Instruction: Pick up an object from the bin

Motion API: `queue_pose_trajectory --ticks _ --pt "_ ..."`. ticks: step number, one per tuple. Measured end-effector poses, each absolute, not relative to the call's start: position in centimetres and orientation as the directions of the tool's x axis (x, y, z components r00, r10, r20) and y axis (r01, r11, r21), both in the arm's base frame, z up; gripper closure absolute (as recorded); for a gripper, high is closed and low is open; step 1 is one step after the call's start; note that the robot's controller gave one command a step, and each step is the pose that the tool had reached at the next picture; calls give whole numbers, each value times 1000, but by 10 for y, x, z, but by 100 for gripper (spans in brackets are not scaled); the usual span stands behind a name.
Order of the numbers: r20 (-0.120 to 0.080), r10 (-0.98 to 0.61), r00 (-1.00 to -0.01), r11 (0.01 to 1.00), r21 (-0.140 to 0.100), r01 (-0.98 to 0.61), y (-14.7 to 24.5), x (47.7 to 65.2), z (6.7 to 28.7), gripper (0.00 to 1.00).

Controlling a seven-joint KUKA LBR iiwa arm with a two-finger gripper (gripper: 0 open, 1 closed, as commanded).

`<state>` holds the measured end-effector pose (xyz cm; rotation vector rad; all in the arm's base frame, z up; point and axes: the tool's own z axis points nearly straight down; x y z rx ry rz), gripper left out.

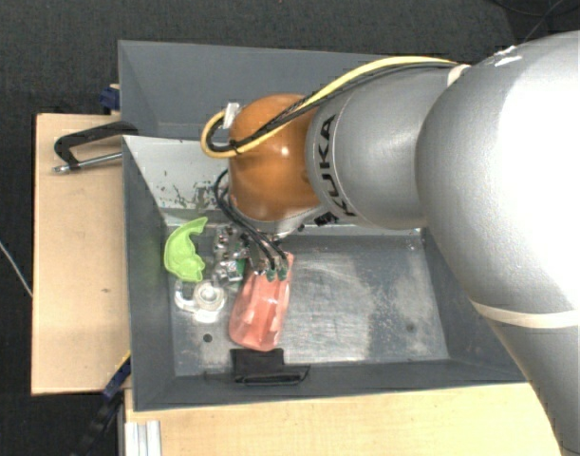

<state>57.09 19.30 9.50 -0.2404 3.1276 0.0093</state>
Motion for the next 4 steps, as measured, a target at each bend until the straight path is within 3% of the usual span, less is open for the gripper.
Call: queue_pose_trajectory --ticks 2,3,4 --pt "-1 -494 -869 869 1 -494 206 547 107 100" --pt "0 -348 -937 937 3 -348 208 562 152 100" --pt "-14 -349 -937 937 1 -349 209 570 191 100"
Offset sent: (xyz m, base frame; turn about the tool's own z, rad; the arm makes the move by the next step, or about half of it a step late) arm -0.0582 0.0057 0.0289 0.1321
